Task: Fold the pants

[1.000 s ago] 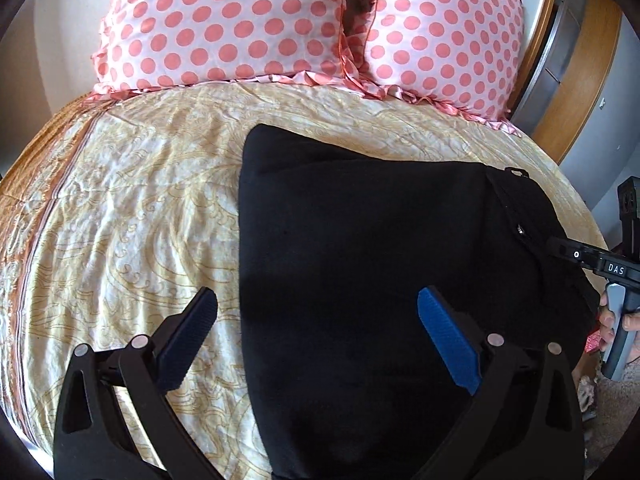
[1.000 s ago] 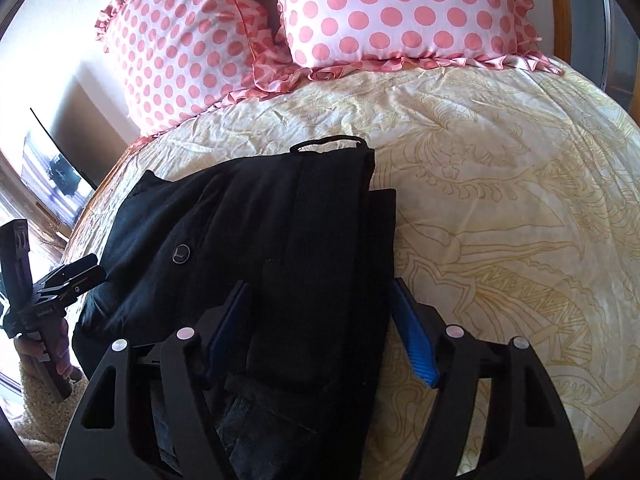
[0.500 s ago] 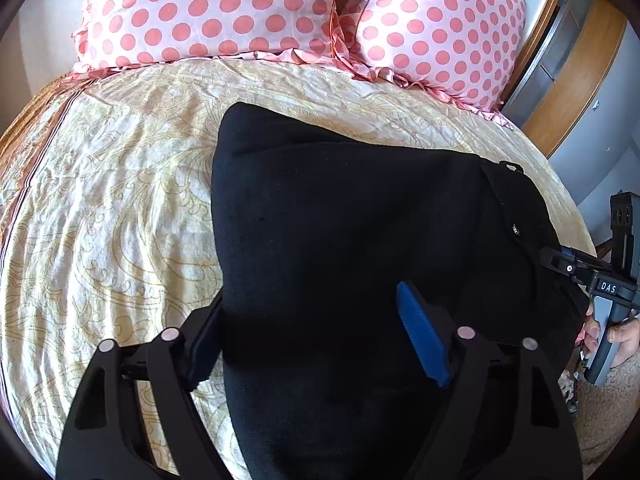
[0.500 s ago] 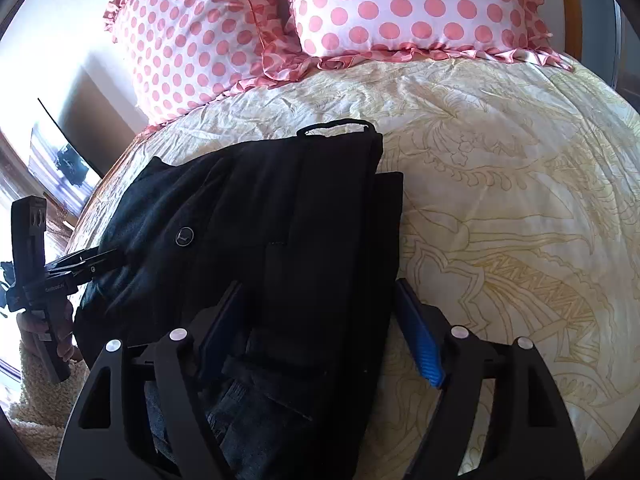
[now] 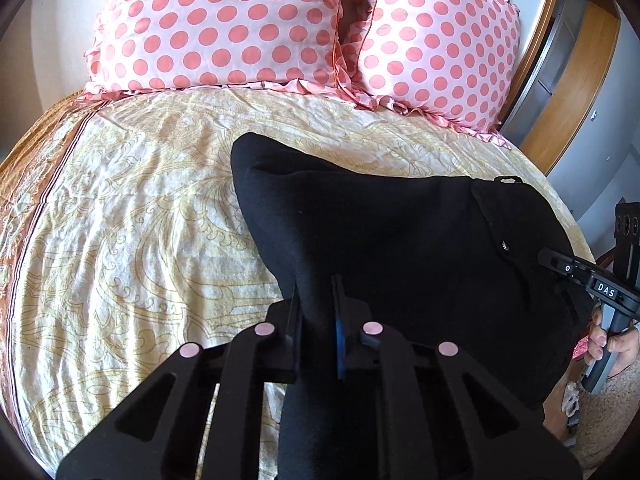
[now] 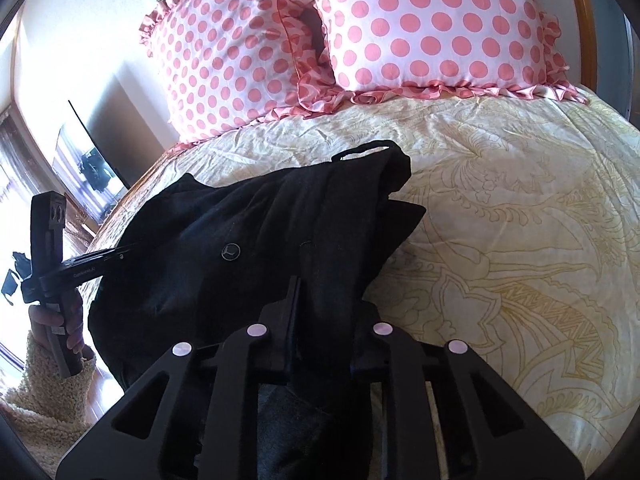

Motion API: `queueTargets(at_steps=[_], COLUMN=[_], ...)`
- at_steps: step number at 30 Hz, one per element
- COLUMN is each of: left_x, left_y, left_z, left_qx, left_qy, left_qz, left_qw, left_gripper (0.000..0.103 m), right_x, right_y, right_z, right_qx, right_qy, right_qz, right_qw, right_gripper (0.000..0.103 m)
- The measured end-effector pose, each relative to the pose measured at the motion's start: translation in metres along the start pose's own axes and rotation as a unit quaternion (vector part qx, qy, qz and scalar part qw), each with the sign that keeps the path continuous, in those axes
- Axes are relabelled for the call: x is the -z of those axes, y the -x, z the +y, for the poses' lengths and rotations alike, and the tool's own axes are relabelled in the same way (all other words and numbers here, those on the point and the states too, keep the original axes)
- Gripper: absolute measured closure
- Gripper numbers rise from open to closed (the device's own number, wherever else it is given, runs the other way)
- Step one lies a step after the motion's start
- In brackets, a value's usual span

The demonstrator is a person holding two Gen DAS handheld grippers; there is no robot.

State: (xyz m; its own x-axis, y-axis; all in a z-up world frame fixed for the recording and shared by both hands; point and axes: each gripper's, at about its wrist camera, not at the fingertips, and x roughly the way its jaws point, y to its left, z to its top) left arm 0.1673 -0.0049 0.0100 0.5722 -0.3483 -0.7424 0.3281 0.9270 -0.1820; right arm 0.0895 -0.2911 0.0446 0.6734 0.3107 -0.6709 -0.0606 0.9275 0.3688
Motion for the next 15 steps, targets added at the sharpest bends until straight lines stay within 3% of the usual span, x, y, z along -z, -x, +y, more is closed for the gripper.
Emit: queueTargets(at_steps=[6,15], left_x=[-0.010,-0.060], left_y=[0.008,0.029], left_z=[0.001,-0.003], left_qx=[0.005,-0.019], left_qy=[0.008,0.001], left_qz=[-0.017,-0.094], left_qw=[0.9998,0.9954], left_gripper=[0.095,0.096], right_x=[-0.015,-0.072], right_y=[0.007,0.003], right_z=[0.012,0.028], right_qx=[-0.006,0.013], right_qy=[0.016,0.049], right_qz=[-0.024,-0.083], right_qw=[1.000,0.995], right_gripper=[0.088,0.091])
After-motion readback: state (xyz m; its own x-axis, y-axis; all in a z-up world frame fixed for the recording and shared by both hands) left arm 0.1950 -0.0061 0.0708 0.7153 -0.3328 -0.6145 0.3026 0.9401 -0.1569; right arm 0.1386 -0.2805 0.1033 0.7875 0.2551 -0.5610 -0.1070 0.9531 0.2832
